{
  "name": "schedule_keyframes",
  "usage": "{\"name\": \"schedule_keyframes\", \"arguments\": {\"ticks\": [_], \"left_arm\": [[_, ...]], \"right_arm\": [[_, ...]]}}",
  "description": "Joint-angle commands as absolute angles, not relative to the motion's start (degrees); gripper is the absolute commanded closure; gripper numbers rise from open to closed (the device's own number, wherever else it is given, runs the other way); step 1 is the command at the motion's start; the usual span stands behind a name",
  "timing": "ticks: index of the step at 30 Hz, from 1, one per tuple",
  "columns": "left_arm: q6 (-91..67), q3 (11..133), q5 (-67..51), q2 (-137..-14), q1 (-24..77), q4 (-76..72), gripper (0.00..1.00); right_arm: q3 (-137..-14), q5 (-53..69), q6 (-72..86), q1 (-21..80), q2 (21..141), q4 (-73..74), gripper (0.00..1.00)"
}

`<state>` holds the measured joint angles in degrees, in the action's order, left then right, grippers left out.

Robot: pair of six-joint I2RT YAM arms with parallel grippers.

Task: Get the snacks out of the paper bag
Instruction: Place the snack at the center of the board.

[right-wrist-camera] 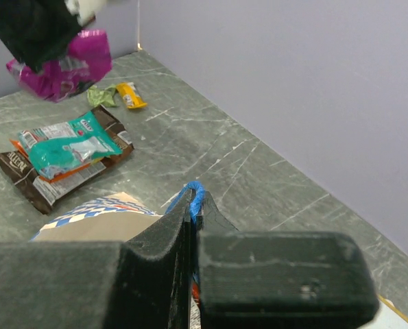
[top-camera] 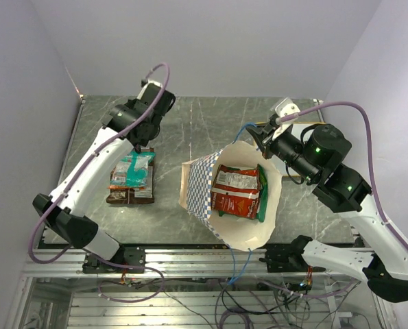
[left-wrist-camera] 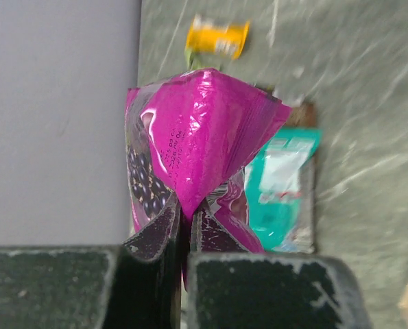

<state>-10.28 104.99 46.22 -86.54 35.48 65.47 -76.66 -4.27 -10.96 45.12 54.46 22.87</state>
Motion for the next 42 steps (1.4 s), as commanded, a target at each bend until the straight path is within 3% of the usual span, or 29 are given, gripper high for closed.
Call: {"name": "schedule_keyframes", "arguments": {"ticks": [1,5,15,26,30,42], "left_arm": [[-4.55,95.01,48.98,-82.84,33.06,62.11,0.93],[-2.11,86.98,45.65,-82.48,32.55,56.58,0.93],[-4.73,84.48,44.44,-93.73,32.33,56.01,0.93],[-10.00,80.89,37.77,-98.13,30.78,55.97,0.93],[-11.80,78.66,32.84,-97.05,30.65,53.60,0.87],[-15.57,73.12,28.99,-97.22,27.60,52.75,0.82]], "right_arm": [[-77.11,-2.94,-10.72,45.36,53.08,20.50,1.00],[-76.65,-2.55,-10.47,45.38,52.91,20.17,1.00],[-76.82,-2.50,-10.03,45.42,52.52,20.04,1.00],[-75.60,-3.45,-9.67,45.42,51.74,19.81,1.00],[-75.33,-3.59,-9.82,45.40,51.89,19.20,1.00],[-74.98,-3.12,-9.40,45.42,52.10,19.25,1.00]]}}
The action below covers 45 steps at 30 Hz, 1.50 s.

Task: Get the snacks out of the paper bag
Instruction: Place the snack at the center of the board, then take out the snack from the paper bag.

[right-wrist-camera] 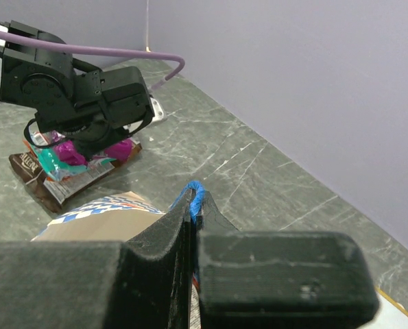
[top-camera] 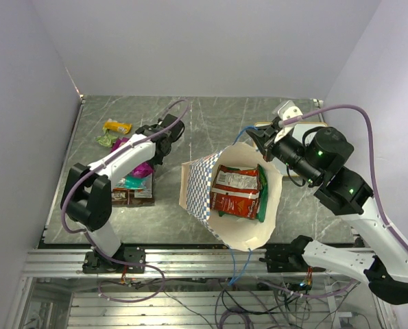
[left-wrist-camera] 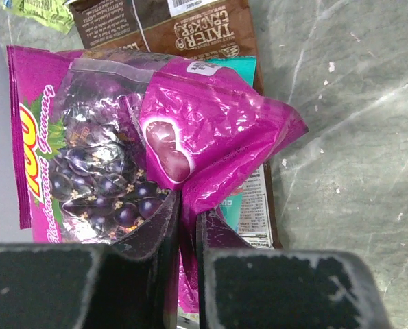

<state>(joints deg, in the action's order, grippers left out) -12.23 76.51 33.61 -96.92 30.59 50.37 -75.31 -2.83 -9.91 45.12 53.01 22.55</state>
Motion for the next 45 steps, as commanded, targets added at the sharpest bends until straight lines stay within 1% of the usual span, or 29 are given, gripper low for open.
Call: {"name": "schedule_keyframes", "arguments": {"ticks": [1,4,6,8,12,15,17,19,23,26,31,34,38,40,45], "left_arm": [[-15.68,72.93,28.93,-97.23,27.08,53.00,0.82],[-15.64,72.87,28.13,-96.35,26.89,53.26,0.80],[-16.09,72.93,28.46,-95.46,26.83,53.52,0.75],[-16.43,73.74,28.25,-94.92,26.78,54.53,0.65],[-16.61,76.46,26.07,-93.11,26.79,55.91,0.36],[-16.73,79.84,24.07,-91.62,26.81,56.80,0.17],[-17.14,82.26,23.17,-91.03,26.80,57.94,0.08],[-17.86,84.47,22.02,-90.20,26.76,58.83,0.04],[-19.90,88.14,17.88,-87.56,26.81,59.41,0.02],[-22.83,88.58,12.43,-84.04,26.89,57.85,0.02],[-30.30,80.93,0.09,-73.64,27.09,45.57,0.05],[-34.17,77.76,-2.47,-68.80,29.09,40.23,0.06],[-36.78,79.10,1.53,-65.69,35.47,39.42,0.09],[-38.39,79.00,5.69,-63.67,41.13,37.46,0.11],[-43.83,73.73,19.37,-58.45,58.91,31.09,0.21]], "right_arm": [[-75.02,-3.09,-9.40,45.36,52.04,19.31,1.00],[-75.06,-2.99,-9.40,45.31,52.19,19.51,1.00],[-74.89,-2.90,-9.28,45.34,52.14,19.37,1.00],[-74.78,-2.80,-8.99,45.35,52.15,19.16,1.00],[-75.06,-2.47,-9.01,45.35,52.20,19.40,1.00],[-75.17,-2.79,-9.23,45.34,52.11,19.42,1.00],[-75.21,-2.74,-9.25,45.42,52.11,19.55,1.00],[-75.26,-2.57,-9.18,45.39,52.06,19.67,1.00],[-75.31,-2.32,-8.90,45.44,52.21,19.77,1.00],[-75.68,-2.20,-8.59,45.35,52.59,19.85,1.00],[-76.27,-0.50,-8.20,45.39,53.52,19.91,1.00],[-76.42,1.48,-7.77,45.38,54.35,19.95,1.00],[-76.40,2.90,-6.94,45.37,55.28,19.74,1.00],[-76.29,2.80,-6.47,45.39,55.61,19.38,1.00],[-76.05,2.63,-5.07,45.38,56.16,18.39,1.00]]}}
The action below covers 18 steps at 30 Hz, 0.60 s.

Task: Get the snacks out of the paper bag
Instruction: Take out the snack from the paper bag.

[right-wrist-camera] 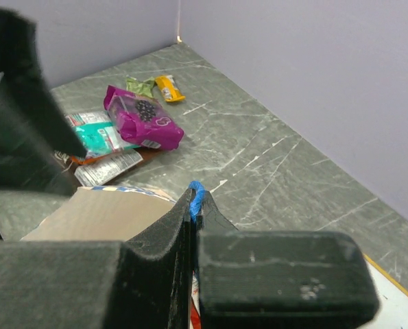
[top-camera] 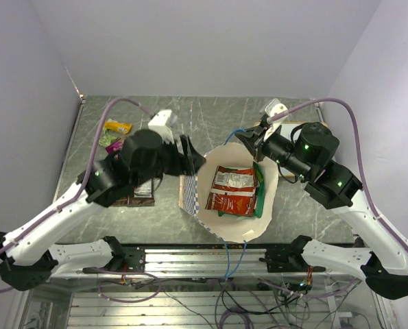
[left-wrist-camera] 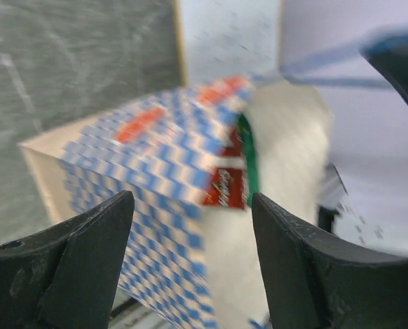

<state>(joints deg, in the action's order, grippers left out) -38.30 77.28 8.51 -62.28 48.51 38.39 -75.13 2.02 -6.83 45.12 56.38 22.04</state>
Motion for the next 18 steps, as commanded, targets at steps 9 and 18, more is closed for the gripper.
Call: {"name": "schedule_keyframes", "arguments": {"ticks": [9,18], "left_arm": [[-36.60,77.66,48.71,-70.70,94.13,24.72,0.26],[-28.03,75.47,44.87,-84.48,89.07,10.96,0.71]], "right_arm": [[-76.47,0.80,-4.87,45.40,56.09,18.68,1.00],[-76.99,1.54,-4.68,45.35,56.43,18.93,1.00]]}}
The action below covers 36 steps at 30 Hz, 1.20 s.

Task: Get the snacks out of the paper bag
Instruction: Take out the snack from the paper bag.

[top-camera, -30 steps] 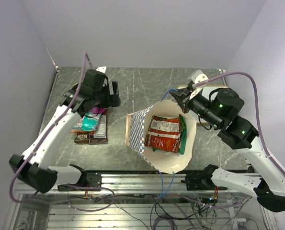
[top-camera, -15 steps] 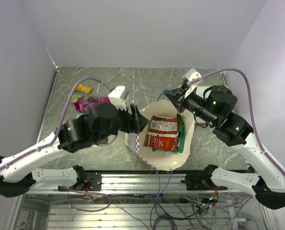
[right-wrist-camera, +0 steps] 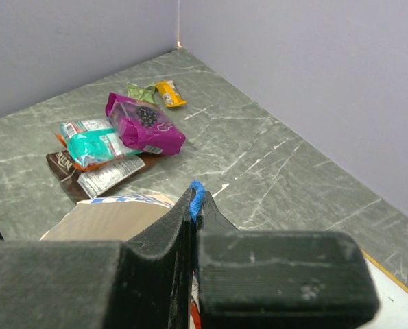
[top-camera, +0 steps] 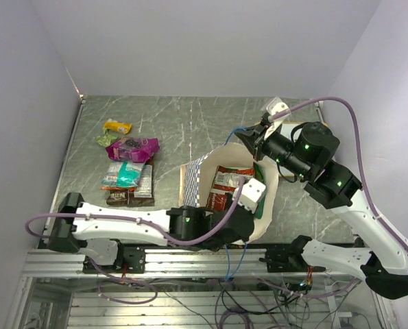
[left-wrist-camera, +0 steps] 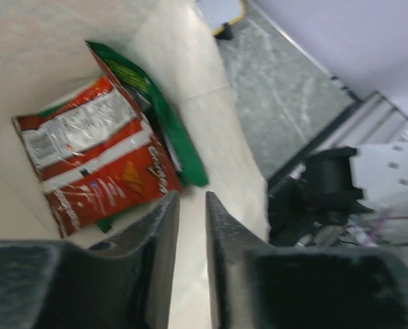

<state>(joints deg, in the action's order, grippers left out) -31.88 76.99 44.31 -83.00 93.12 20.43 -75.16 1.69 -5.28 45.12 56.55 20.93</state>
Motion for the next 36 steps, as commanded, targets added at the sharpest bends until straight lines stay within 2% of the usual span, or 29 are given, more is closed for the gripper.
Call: {"name": "schedule_keyframes", "arguments": {"ticks": [1,4,5,7,10,12,20,27,36], "left_arm": [[-29.18,74.93,42.70,-85.77,87.30,9.92,0.71],[-32.69,76.88,34.52,-91.19,82.55,10.96,0.71],[-32.71,77.83,32.99,-92.82,81.83,11.30,0.67],[-31.82,79.64,30.98,-95.27,81.40,11.24,0.57],[-30.47,80.92,29.16,-97.61,80.98,9.94,0.34],[-31.15,80.85,28.97,-98.94,80.20,9.60,0.31],[-31.58,81.27,28.08,-103.03,78.40,11.23,0.38],[-32.20,79.18,31.11,-101.53,78.00,11.41,0.54],[-34.24,78.33,33.41,-101.68,77.26,13.91,0.57]], "right_arm": [[-76.99,1.51,-4.58,45.35,56.43,18.96,1.00],[-77.29,1.36,-4.35,45.39,56.32,19.28,1.00],[-77.46,1.32,-4.24,45.43,56.27,19.37,1.00],[-77.58,0.97,-4.28,45.44,56.08,19.64,1.00],[-77.48,0.50,-4.56,45.40,55.79,19.73,1.00],[-77.35,0.29,-4.57,45.42,55.80,19.63,1.00],[-77.52,0.31,-4.79,45.43,55.93,19.66,1.00],[-77.65,-0.12,-5.92,45.44,56.18,19.72,1.00],[-77.63,0.08,-6.46,45.42,56.52,19.60,1.00]]}}
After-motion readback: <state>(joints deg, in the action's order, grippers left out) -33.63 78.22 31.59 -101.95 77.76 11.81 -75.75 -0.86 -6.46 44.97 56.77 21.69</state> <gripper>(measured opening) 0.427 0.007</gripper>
